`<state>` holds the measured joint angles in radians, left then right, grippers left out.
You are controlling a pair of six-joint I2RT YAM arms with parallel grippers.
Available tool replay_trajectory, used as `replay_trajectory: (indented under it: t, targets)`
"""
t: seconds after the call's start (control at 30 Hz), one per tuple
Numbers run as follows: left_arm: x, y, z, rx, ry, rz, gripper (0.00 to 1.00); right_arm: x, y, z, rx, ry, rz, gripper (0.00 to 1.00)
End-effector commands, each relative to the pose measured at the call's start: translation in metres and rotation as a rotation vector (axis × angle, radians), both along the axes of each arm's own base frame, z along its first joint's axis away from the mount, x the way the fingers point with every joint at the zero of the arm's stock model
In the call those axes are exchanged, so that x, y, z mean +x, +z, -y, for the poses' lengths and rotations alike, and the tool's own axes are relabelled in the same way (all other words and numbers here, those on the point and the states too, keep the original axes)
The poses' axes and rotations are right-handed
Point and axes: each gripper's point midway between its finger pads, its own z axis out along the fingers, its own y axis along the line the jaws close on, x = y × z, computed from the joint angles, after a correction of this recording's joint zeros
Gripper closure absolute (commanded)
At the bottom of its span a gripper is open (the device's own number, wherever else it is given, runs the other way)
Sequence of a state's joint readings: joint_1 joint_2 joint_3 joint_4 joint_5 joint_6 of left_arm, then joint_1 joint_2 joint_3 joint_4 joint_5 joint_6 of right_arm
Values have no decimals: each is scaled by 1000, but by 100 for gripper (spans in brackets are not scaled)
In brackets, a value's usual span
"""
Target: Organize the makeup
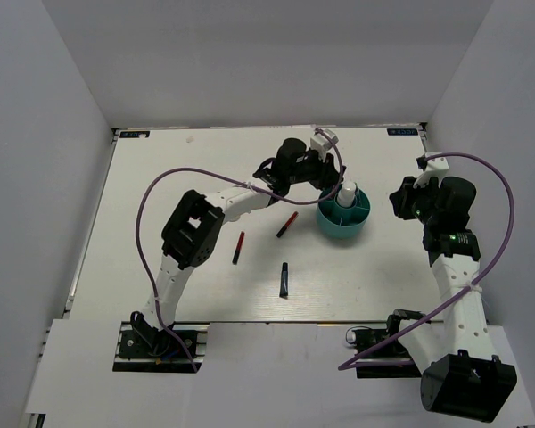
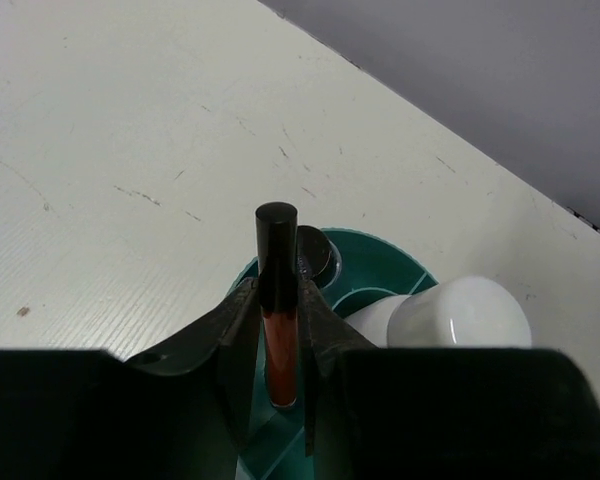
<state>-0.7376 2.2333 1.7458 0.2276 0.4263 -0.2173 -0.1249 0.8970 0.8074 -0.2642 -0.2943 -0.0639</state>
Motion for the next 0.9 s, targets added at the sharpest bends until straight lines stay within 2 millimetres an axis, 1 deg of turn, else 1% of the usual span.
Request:
replay_trajectory:
  t: [0.0,0.1,0.2,0.33,0.4,0.43,0.47,0.5,0.53,0.57,0.6,0.63,0.67,0.7,0.73,0.77,0.8,0.83,0.87]
  targets:
    - [-1,10,-3,9,17,21,66,3,14,1,-2,-2,61,71]
    - [0,8,-5,23,29,20,61,3,14,1,-1,-2,62,68]
    - [1,9,-8,28,41,18,59,2,13,0,4,0,59,67]
    - [2,20,-11,19,60,40,58,2,16,-1,5,7,67,66]
    - [3,42,-14,-6,76,70,58,1,16,-1,5,6,67,66]
    - [5,49,-17,-7,100,84,58,1,16,-1,3,7,67,66]
    - [4,72,-23,-28,121,108,59,1,16,-2,0,13,69,66]
    - [7,78,-31,-34,145,111,61,0,16,-2,-2,15,71,65]
    - [10,76,-43,-31,184,89,66,0,15,-2,-3,19,69,65]
    - [10,96,-56,-52,214,101,69,-1,14,-3,-6,27,69,64]
    - [8,93,-63,-28,239,86,73,-2,13,-5,-4,38,67,63]
    - [3,96,-75,-1,264,101,76,-2,11,-6,-4,44,65,62]
    - [3,85,-86,44,283,72,80,-3,9,-9,-2,63,63,55]
    - [-1,75,-91,77,286,42,85,-4,7,-11,-3,80,60,50]
    - [-2,70,-97,107,286,13,93,-5,3,-12,-7,94,52,40]
    - [-13,44,-99,186,250,-68,95,-6,1,-14,-10,108,47,28]
    - [-14,32,-103,220,246,-118,98,-7,1,-18,-3,132,47,27]
    - [-13,34,-100,230,237,-142,98,-8,0,-20,-3,145,45,26]
    - [-24,1,-101,305,202,-235,96,-8,-2,-23,1,162,39,27]
